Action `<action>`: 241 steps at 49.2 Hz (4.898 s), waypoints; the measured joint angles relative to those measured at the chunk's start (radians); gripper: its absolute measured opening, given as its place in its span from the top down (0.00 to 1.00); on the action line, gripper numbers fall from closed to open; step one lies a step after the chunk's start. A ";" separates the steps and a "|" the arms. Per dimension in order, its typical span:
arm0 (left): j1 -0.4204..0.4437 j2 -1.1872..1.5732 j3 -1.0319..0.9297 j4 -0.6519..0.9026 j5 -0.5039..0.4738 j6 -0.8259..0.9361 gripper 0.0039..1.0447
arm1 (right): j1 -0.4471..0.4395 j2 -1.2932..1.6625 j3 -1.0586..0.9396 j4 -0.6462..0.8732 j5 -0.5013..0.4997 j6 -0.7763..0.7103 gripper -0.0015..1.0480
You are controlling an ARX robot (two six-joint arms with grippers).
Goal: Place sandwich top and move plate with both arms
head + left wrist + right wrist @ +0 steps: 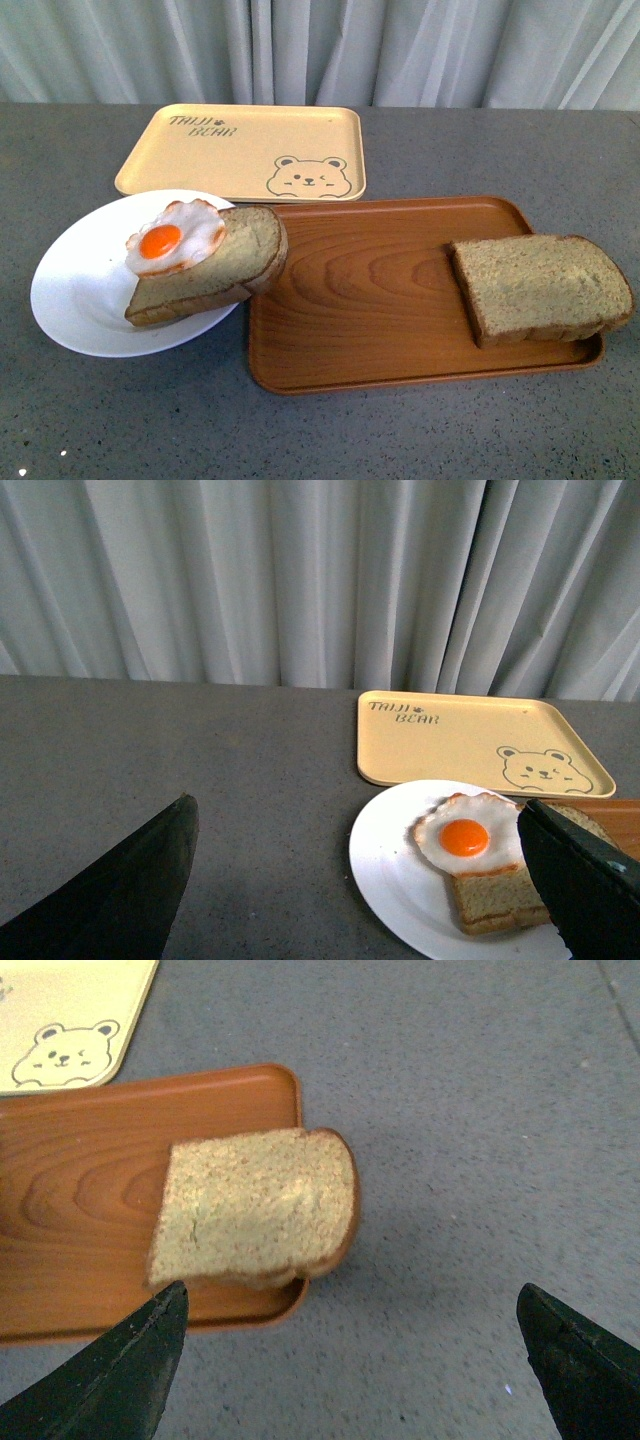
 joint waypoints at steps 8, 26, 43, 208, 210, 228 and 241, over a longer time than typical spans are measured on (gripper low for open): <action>0.000 0.000 0.000 0.000 0.000 0.000 0.08 | -0.004 0.443 0.116 0.231 -0.094 0.119 0.09; 0.000 0.000 0.000 0.000 0.000 0.000 0.08 | 0.032 0.842 0.294 0.322 -0.097 0.267 0.09; 0.000 0.000 0.000 0.000 0.000 0.000 0.08 | 0.088 0.941 0.365 0.322 -0.086 0.355 0.36; 0.000 0.000 0.000 0.000 0.000 0.000 0.08 | 0.235 -0.026 -0.235 0.695 0.265 0.053 0.98; 0.000 0.000 0.000 0.000 0.000 0.000 0.08 | 0.218 -0.068 -0.244 0.662 0.266 0.053 0.98; 0.000 0.000 0.000 0.000 0.000 0.000 0.08 | 0.215 -0.360 -0.269 0.416 0.260 0.053 0.98; 0.000 0.000 0.000 0.000 0.000 0.000 0.08 | 0.215 -0.540 -0.269 0.248 0.259 0.053 0.98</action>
